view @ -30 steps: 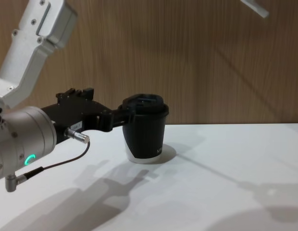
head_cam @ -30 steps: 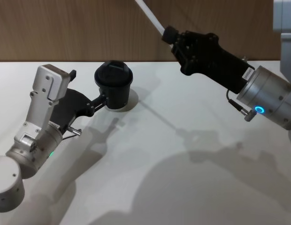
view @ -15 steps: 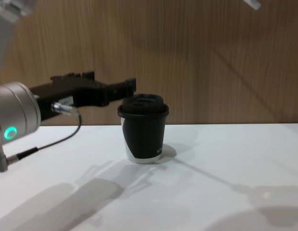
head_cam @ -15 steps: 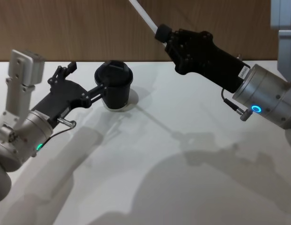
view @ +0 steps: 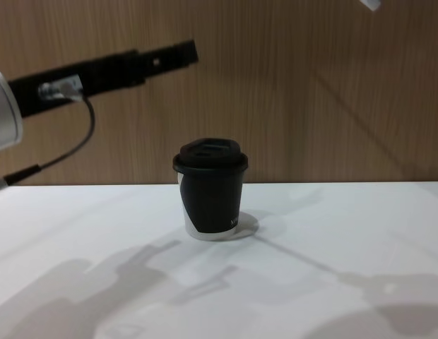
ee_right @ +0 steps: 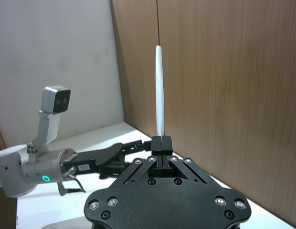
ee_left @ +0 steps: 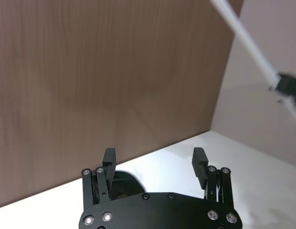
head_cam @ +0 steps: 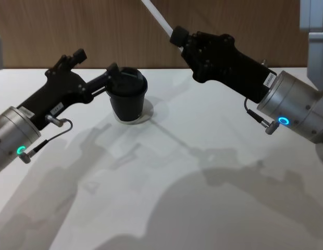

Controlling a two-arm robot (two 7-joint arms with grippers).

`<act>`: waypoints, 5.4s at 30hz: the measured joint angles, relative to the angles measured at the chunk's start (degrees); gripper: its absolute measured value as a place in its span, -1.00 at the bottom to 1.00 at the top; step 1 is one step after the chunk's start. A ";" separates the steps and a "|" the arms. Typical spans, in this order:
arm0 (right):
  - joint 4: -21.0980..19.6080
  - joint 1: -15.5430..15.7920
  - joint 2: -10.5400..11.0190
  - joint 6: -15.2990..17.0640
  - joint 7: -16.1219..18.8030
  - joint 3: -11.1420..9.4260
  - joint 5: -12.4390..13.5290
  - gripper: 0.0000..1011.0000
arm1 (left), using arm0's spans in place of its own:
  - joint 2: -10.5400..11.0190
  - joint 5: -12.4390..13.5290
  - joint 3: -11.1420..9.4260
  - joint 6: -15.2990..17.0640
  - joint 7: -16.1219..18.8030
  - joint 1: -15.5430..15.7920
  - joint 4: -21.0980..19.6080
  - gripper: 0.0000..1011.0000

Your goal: Pick up the straw with one hand, pass it to the other hand, and insert it into the cup.

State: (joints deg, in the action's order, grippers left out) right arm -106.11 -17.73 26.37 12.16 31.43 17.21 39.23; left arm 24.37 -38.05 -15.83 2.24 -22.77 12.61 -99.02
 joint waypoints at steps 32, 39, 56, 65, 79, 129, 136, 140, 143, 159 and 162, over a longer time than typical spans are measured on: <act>-0.08 -0.06 -0.03 0.05 0.00 0.08 0.13 -1.00 | -2.35 -25.65 1.03 6.75 -23.33 7.36 5.90 0.98; -0.08 -0.06 -0.03 0.05 0.00 0.08 0.13 -1.00 | -3.82 -29.17 -0.04 8.88 -25.14 9.23 8.12 0.98; -0.07 -0.06 -0.03 0.05 0.00 0.08 0.13 -1.00 | -7.27 -33.85 -2.76 11.85 -26.14 13.76 13.79 0.98; -0.07 -0.06 -0.03 0.05 0.00 0.08 0.13 -1.00 | -8.39 -34.60 -3.95 12.28 -26.26 15.71 16.34 0.98; -0.07 -0.06 -0.03 0.05 0.01 0.08 0.13 -1.00 | -9.93 -35.45 -5.80 12.58 -27.31 18.52 20.09 0.98; -0.07 -0.06 -0.03 0.05 0.01 0.08 0.13 -0.88 | -9.95 -36.93 -8.70 10.64 -27.11 20.68 20.47 -0.97; -0.07 -0.06 -0.03 0.05 0.01 0.08 0.12 -0.48 | -9.69 -36.99 -9.05 10.21 -26.70 20.68 20.18 -0.97; -0.07 -0.06 -0.03 0.05 0.01 0.08 0.12 -0.26 | -9.22 -36.26 -9.37 9.39 -26.00 20.75 19.92 -0.97; -0.07 -0.06 -0.03 0.05 0.01 0.08 0.12 -0.04 | -8.90 -35.48 -9.53 8.71 -25.48 20.80 19.78 -0.97; -0.07 -0.06 -0.03 0.05 0.01 0.08 0.12 0.87 | -5.69 -27.84 -9.97 1.35 -20.77 21.25 18.65 -0.97; -0.07 -0.06 -0.03 0.05 0.01 0.08 0.12 0.98 | -4.93 -25.62 -9.89 -0.90 -19.27 21.24 18.23 -0.97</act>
State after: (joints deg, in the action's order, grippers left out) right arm -106.18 -17.78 26.34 12.21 31.44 17.29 39.36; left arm 19.44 -63.67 -25.73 1.35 -42.04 33.85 -80.79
